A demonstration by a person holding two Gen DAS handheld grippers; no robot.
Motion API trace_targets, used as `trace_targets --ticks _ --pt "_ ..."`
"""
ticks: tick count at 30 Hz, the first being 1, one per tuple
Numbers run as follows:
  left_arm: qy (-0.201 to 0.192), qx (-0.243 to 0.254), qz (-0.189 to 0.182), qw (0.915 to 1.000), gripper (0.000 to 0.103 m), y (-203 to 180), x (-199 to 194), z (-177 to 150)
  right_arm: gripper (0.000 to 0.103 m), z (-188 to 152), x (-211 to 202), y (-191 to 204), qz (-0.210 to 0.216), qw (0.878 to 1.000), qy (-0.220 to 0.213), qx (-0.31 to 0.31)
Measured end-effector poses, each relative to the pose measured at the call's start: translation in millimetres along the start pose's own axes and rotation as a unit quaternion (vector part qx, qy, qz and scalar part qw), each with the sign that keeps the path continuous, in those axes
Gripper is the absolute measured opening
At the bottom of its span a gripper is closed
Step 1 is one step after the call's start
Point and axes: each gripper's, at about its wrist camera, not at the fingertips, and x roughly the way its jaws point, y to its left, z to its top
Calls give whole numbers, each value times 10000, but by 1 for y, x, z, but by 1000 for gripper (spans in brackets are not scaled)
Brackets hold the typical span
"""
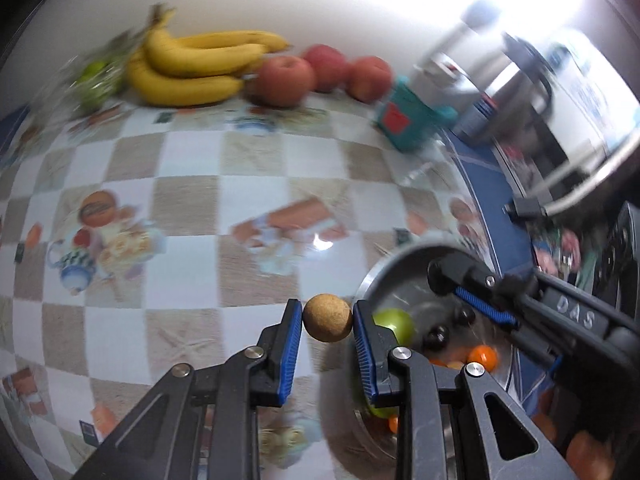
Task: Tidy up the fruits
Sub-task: 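Lift the plum and kiwi and carry both over the steel basin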
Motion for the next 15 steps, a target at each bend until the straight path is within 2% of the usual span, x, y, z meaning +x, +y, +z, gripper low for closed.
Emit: trace_targets --ticks 4,10,15 --pt "-53 408 -191 9990 28 -26 8 -2 25 3 -6 -24 -403 9990 -104 165" --pt "-150 772 -389 9961 28 -54 24 -2 25 12 -5 -49 -537 9974 -117 456" --pt "-147 981 -373 9944 28 -67 39 -3 25 15 1 -56 -520 9970 -74 562"
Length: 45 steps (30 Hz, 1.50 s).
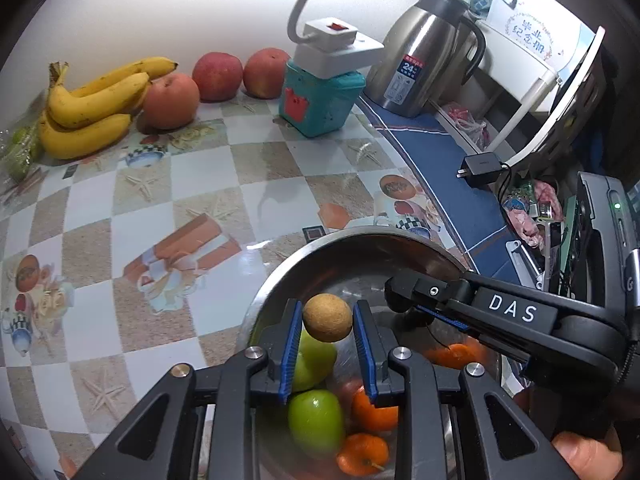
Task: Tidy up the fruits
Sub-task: 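Lift the plum and kiwi and carry both over the steel basin, then open both tools to drop the kiwi and plum into the basin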
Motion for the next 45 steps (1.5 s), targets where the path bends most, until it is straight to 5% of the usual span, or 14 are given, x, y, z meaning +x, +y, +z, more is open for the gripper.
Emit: trace_targets --ticks 17,20,28,37,40,45 --pt "152 -5 -8 9999 30 1 19 -6 26 0 9 1 -126 9999 52 -7" --pt "143 -43 -60 9999 33 4 17 -5 37 1 6 2 -126 9999 4 -32" --pt "-70 -327 -121 9994 33 16 -2 1 38 5 -6 9 -53 9996 -174 -218" --pt "-72 -1166 1150 9865 36 57 -19 1 38 2 -12 25 -362 9961 -238 -771" --pt "51 -1308 1543 9793 64 69 -16 -3 38 -2 -10 34 -547 9925 -193 -1072" --pt "250 -1589 1753 9713 74 89 -15 -14 66 -13 -6 45 -640 9877 -137 -1422"
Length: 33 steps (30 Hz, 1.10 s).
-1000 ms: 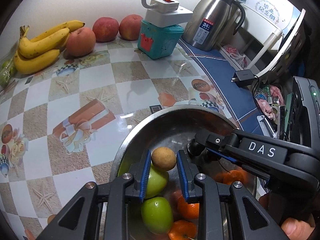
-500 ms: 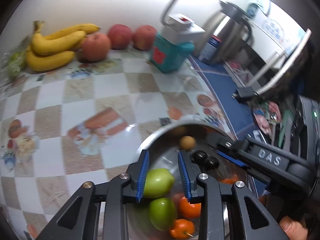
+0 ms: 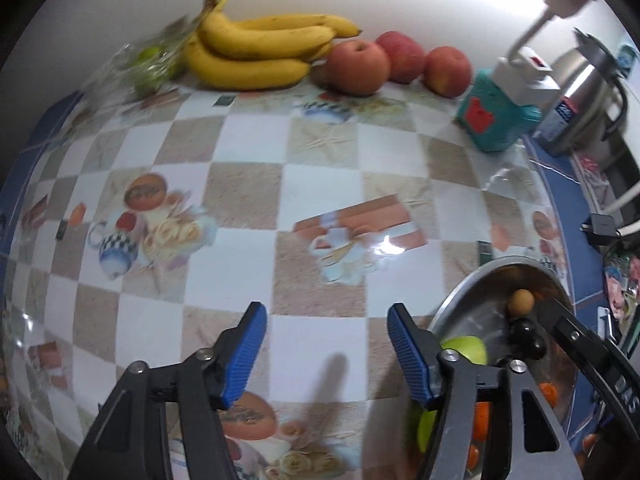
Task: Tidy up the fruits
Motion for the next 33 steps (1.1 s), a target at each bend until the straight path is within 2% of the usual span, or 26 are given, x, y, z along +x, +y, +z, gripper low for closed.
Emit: trace_targets --ticks 1,2,3,5,7,9,13,15,24,33 --pt "-22 -37 98 9999 78 4 0 0 73 -1 1 1 -12 10000 7 -27" --pt "-64 -52 194 9998 83 7 -1 0 75 -3 1 3 -34 10000 17 -56" --pt "-98 -56 260 9996 83 9 -3 0 77 -5 2 3 -56 10000 28 -77" --pt "-147 -48 349 9993 84 13 -6 0 88 -8 3 3 -83 9999 37 -81" --pt "-187 -53 348 9992 84 17 -10 -3 94 -11 2 3 -92 9999 18 -80" --pt "-238 -28 422 9988 84 17 -14 -3 94 -14 1 4 -101 9999 5 -113" --pt "-337 91 913 9952 84 17 -23 -7 94 -22 -3 9 -164 9996 -11 -241" --pt "-339 80 1009 9943 84 19 -26 -9 94 -26 -5 11 -166 9994 -3 -299" --pt "-284 50 1166 9928 84 31 -41 -30 94 -49 -19 27 -131 9985 -43 -531" --pt "-45 -104 1243 9922 84 49 -55 -53 94 -74 -34 37 -24 9977 -30 -683"
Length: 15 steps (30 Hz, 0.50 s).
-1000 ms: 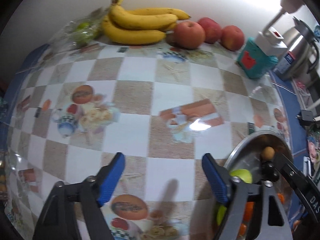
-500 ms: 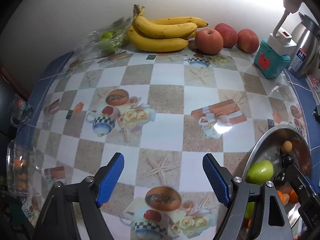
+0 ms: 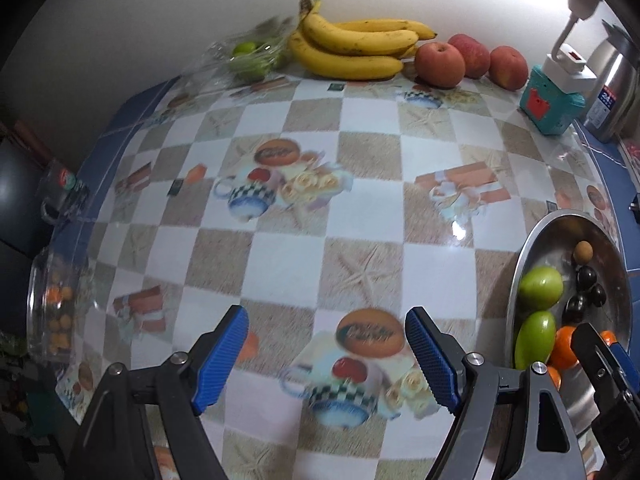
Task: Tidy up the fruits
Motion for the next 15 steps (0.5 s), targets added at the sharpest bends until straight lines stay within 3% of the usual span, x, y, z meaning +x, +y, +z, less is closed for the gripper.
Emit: trace_targets --ticks 15 --pt "-382 15 -47 9993 84 27 -40 -39 94 -32 -27 14 147 9994 30 -312"
